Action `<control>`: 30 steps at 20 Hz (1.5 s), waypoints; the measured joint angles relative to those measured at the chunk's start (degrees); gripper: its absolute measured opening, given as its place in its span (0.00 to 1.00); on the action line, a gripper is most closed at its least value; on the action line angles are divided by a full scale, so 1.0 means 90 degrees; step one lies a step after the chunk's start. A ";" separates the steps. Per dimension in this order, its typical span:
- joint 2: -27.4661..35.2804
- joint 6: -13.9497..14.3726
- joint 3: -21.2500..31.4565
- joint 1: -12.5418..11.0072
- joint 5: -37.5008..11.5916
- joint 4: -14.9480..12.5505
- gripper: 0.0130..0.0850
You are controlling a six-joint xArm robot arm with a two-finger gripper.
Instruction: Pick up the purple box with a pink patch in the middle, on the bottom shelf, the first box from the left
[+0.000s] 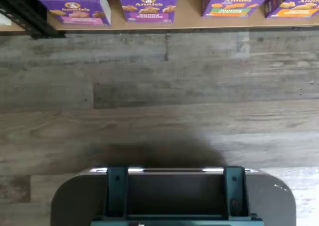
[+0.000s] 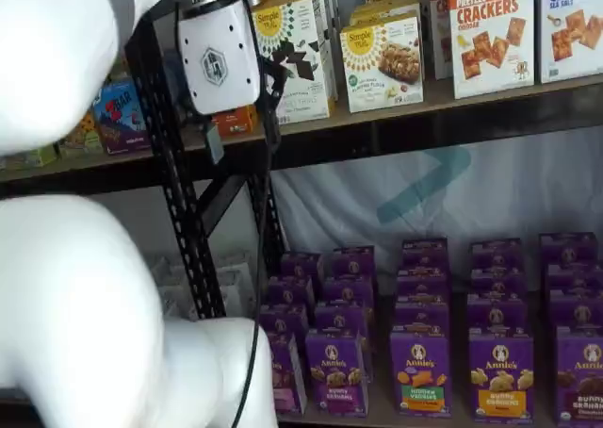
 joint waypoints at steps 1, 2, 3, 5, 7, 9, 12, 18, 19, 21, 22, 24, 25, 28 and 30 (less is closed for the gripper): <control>-0.0050 0.0036 0.0113 0.0044 -0.0103 -0.0037 1.00; -0.0095 0.0057 0.0228 0.0058 -0.0205 -0.0040 1.00; -0.0130 0.0061 0.0321 0.0053 -0.0284 -0.0018 1.00; -0.0201 0.0081 0.0551 0.0047 -0.0459 0.0046 1.00; -0.0259 0.0128 0.0762 0.0082 -0.0615 0.0095 1.00; -0.0305 0.0193 0.0963 0.0143 -0.0764 0.0121 1.00; -0.0330 0.0366 0.1255 0.0323 -0.0961 0.0075 1.00; -0.0351 0.0837 0.1909 0.0787 -0.1503 -0.0093 1.00; -0.0372 0.0885 0.2038 0.0827 -0.1642 -0.0090 1.00; -0.0426 0.0977 0.2306 0.0902 -0.1971 -0.0095 1.00; -0.0447 0.1000 0.2426 0.0919 -0.2128 -0.0078 1.00; -0.0456 0.1049 0.2641 0.0958 -0.2420 -0.0042 1.00; -0.0456 0.1072 0.2734 0.0977 -0.2554 -0.0032 1.00; -0.0456 0.1153 0.3080 0.1050 -0.3082 -0.0003 1.00; -0.0413 0.1195 0.3273 0.1092 -0.3404 0.0027 1.00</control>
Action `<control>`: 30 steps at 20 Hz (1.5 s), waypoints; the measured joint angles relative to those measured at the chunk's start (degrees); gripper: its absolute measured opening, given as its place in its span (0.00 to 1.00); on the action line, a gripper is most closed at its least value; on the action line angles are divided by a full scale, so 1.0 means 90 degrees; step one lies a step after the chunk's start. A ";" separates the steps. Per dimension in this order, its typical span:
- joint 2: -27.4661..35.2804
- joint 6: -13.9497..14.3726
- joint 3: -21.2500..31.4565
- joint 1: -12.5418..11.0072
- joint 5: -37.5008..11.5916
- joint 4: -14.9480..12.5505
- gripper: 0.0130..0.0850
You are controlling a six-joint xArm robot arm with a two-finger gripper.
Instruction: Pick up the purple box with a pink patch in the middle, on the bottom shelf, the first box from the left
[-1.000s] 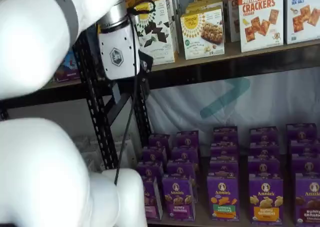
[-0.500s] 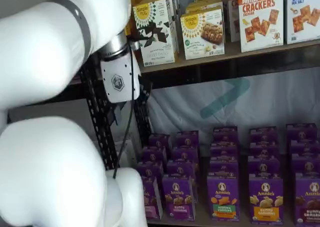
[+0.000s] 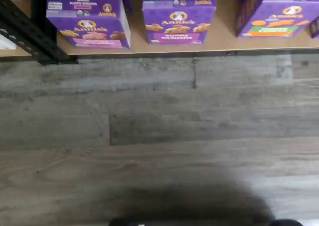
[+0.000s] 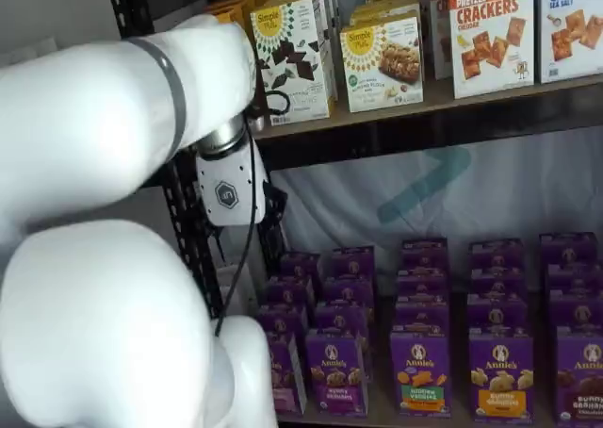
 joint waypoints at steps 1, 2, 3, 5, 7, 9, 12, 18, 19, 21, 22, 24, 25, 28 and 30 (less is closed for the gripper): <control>0.0045 0.0022 0.0083 0.0022 -0.0142 0.0012 1.00; 0.0103 0.0046 0.0156 0.0045 -0.0272 0.0018 1.00; 0.0169 0.0077 0.0223 0.0072 -0.0392 0.0015 1.00; 0.0331 0.0138 0.0403 0.0125 -0.0721 0.0008 1.00; 0.0492 0.0199 0.0547 0.0172 -0.1002 -0.0010 1.00; 0.0648 0.0266 0.0693 0.0222 -0.1292 -0.0039 1.00; 0.0924 0.0398 0.0948 0.0305 -0.1847 -0.0113 1.00; 0.1635 0.0450 0.1304 0.0385 -0.2928 -0.0027 1.00; 0.1759 0.0431 0.1371 0.0390 -0.3164 0.0009 1.00; 0.2041 0.0463 0.1471 0.0416 -0.3606 0.0000 1.00; 0.2147 0.0480 0.1500 0.0424 -0.3766 -0.0012 1.00; 0.2454 0.0529 0.1529 0.0443 -0.4104 -0.0048 1.00; 0.2617 0.0566 0.1527 0.0456 -0.4250 -0.0078 1.00; 0.3215 0.0659 0.1445 0.0490 -0.4638 -0.0143 1.00; 0.3615 0.0732 0.1372 0.0508 -0.4882 -0.0204 1.00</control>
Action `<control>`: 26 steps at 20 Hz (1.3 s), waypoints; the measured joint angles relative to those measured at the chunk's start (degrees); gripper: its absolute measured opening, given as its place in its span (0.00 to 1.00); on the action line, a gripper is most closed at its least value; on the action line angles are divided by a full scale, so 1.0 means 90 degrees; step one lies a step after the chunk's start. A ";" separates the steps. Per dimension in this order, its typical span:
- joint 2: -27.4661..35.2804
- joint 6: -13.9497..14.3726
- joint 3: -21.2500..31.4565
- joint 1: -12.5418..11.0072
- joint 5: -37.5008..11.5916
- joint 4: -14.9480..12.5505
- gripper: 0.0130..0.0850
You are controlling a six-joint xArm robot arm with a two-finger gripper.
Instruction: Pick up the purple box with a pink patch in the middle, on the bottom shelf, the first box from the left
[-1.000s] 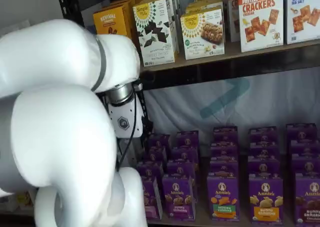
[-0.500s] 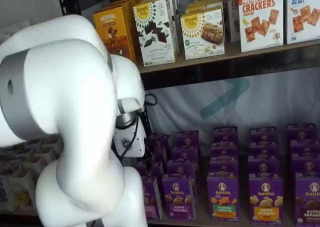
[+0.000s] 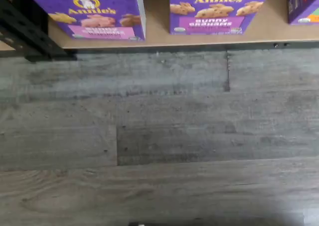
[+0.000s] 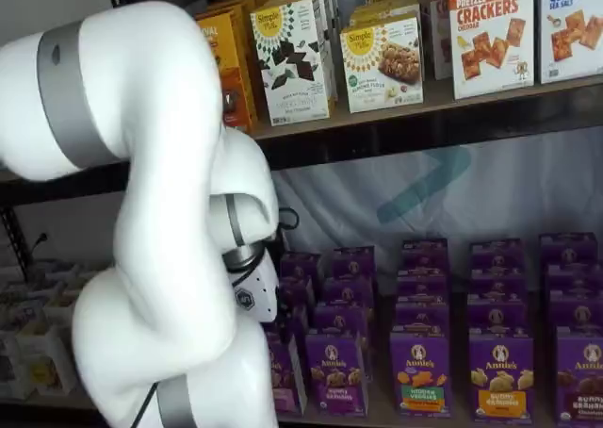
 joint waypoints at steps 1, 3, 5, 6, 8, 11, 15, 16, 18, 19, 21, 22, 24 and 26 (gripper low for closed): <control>0.0196 -0.0035 -0.0042 0.0004 -0.0112 0.0048 1.00; 0.0540 -0.0006 -0.0093 0.0002 -0.0401 0.0017 1.00; 0.0950 0.0086 -0.0147 -0.0029 -0.0813 -0.0113 1.00; 0.1094 0.0067 -0.0169 -0.0039 -0.0946 -0.0105 1.00; 0.1384 0.0055 -0.0229 -0.0062 -0.1172 -0.0111 1.00; 0.1821 0.0184 -0.0341 -0.0113 -0.1464 -0.0297 1.00; 0.2339 0.0135 -0.0481 -0.0178 -0.1805 -0.0313 1.00; 0.2452 0.0107 -0.0523 -0.0189 -0.1854 -0.0294 1.00; 0.2680 0.0027 -0.0627 -0.0200 -0.1916 -0.0222 1.00; 0.2802 -0.0022 -0.0687 -0.0200 -0.1946 -0.0169 1.00; 0.3045 -0.0144 -0.0813 -0.0183 -0.2043 -0.0028 1.00; 0.3176 -0.0233 -0.0893 -0.0162 -0.2088 0.0082 1.00; 0.3411 -0.0450 -0.1064 -0.0099 -0.2142 0.0366 1.00; 0.3604 -0.0380 -0.1219 -0.0078 -0.2209 0.0316 1.00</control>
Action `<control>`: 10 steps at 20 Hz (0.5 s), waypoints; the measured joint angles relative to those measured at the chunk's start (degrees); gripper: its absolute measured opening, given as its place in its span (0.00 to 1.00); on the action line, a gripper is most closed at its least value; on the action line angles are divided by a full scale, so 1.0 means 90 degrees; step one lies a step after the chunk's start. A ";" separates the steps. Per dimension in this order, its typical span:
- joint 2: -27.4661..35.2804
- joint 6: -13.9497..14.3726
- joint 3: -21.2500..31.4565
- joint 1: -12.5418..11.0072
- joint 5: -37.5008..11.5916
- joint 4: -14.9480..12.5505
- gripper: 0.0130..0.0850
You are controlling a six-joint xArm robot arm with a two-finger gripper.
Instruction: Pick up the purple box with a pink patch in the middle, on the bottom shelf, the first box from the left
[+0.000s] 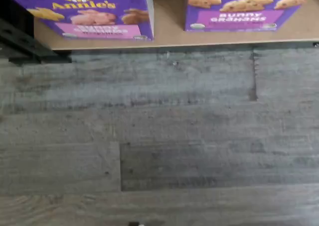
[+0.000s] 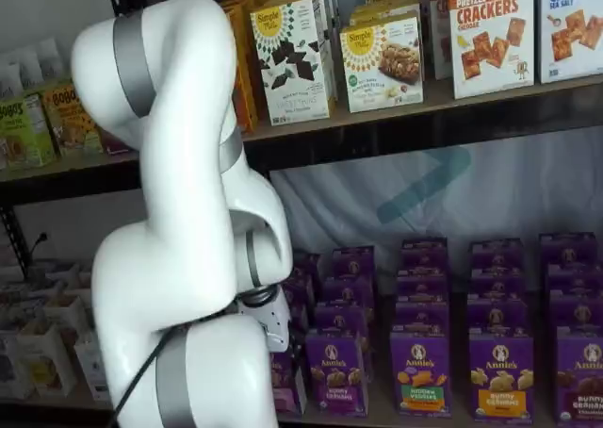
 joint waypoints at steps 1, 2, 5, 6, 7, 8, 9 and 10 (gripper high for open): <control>0.0081 -0.0014 -0.0070 0.0017 -0.0026 0.0031 1.00; 0.0183 0.0012 -0.0159 0.0028 -0.0043 0.0017 1.00; 0.0524 -0.0008 -0.0468 0.0095 -0.0038 0.0104 1.00; 0.0645 0.0081 -0.0576 0.0109 -0.0046 0.0029 1.00; 0.0804 0.0196 -0.0709 0.0128 -0.0081 -0.0071 1.00; 0.0931 0.0224 -0.0819 0.0155 -0.0112 -0.0075 1.00; 0.1086 0.0195 -0.0965 0.0197 -0.0112 -0.0003 1.00; 0.1201 0.0211 -0.1086 0.0225 -0.0084 0.0010 1.00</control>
